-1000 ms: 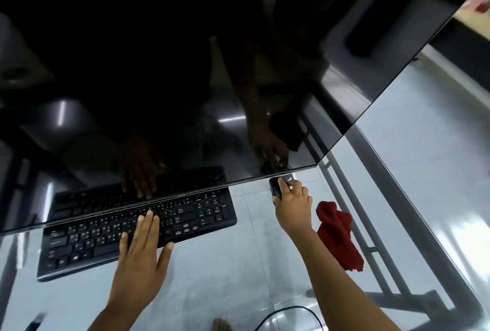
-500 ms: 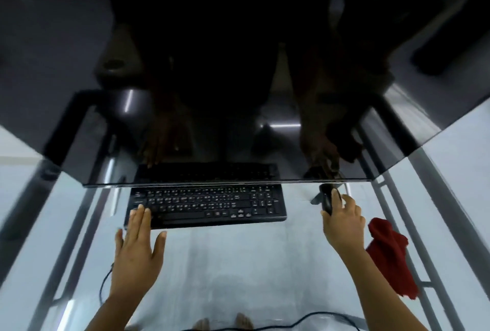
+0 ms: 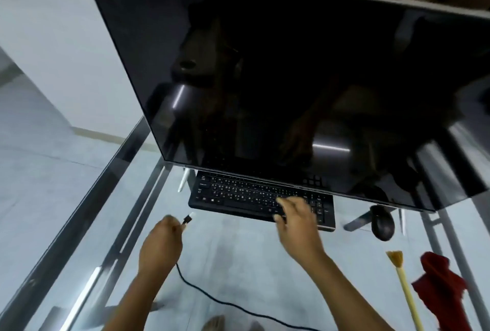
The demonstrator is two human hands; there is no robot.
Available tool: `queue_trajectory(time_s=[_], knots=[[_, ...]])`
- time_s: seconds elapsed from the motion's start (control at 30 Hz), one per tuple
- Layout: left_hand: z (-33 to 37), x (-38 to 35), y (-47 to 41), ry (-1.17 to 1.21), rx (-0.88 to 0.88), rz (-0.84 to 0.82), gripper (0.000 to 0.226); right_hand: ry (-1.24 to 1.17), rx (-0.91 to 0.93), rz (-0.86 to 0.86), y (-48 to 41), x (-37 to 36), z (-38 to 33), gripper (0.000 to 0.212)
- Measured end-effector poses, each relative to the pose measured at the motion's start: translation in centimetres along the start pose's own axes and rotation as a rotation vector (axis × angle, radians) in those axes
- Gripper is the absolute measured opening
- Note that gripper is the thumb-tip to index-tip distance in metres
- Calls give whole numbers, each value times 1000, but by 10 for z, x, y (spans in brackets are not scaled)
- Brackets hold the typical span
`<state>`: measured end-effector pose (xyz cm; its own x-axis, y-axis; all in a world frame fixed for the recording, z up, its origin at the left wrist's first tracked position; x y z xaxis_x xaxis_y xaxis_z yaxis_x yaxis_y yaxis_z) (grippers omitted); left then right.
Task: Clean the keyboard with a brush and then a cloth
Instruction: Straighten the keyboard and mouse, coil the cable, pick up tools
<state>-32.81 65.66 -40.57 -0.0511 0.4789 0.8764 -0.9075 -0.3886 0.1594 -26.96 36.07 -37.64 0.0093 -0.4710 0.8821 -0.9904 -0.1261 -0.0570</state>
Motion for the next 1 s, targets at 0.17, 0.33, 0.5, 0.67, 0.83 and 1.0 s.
queue_trajectory(time_s=[0.17, 0.33, 0.5, 0.67, 0.83, 1.0], knots=[[93, 66, -20, 340, -157, 23, 14, -629, -98, -524, -10, 15, -114, 37], [158, 111, -19, 242, -585, 105, 13, -876, -40, -616, -5, 54, -148, 7], [203, 121, 31, 533, -714, -314, 36, -761, 22, -293, -9, 149, -125, 13], [236, 137, 62, 846, -511, -828, 41, -806, 23, -141, 8, 222, -84, 5], [272, 182, 89, 1724, -355, -1350, 25, -857, 50, -80, 38, 233, -62, 21], [292, 213, 59, 2042, -212, -546, 31, -850, -4, -169, 59, 214, -55, 23]])
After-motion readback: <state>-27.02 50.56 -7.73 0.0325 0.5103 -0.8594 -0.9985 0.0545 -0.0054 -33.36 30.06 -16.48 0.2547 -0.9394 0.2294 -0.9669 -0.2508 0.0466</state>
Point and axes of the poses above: each hand's wrist, its own y-axis away from the middle knuckle, its own x-axis out of the back of the hand, z = x × y, the point moved 3 cm from there along -y, towards the middle knuckle, and after that the axes turned 3 degrees about -y, right-handed, at the moved point
